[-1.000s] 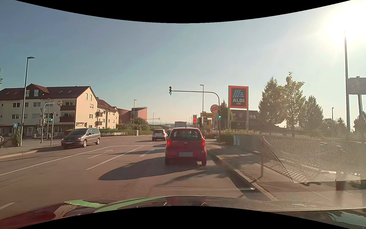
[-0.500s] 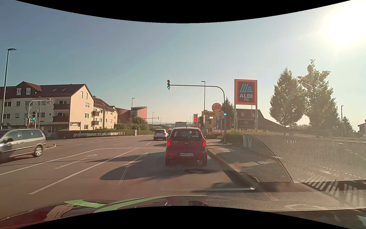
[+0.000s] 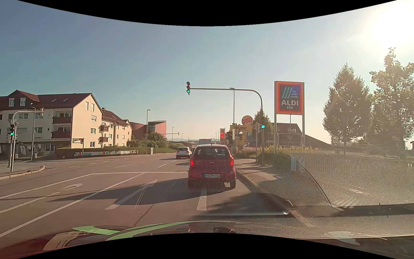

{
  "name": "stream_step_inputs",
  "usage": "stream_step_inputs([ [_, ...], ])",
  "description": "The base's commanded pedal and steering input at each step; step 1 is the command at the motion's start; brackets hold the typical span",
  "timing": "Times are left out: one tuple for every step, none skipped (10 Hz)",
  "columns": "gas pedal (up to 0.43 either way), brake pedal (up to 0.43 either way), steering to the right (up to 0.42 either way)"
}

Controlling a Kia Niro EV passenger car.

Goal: Follow the waypoints while adhering to traffic rules and regulations

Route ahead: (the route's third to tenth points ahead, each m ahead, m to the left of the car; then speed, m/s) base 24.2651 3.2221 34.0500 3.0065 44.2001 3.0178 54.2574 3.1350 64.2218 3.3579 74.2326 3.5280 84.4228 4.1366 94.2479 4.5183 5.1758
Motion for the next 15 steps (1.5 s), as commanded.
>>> stream_step_inputs([
  [0.02, 0.0, -0.006],
  [0.02, 0.0, -0.006],
  [0.02, 0.0, -0.006],
  [0.02, 0.0, -0.006],
  [0.02, 0.0, -0.006],
  [0.02, 0.0, -0.005],
  [0.02, 0.0, -0.003],
  [0.059, 0.0, 0.004],
  [0.059, 0.0, 0.007],
  [0.059, 0.0, 0.003],
  [0.059, 0.0, -0.002],
  [0.079, 0.0, -0.001],
  [0.087, 0.0, -0.001],
  [0.087, 0.0, 0.001],
  [0.098, 0.0, -0.001],
])
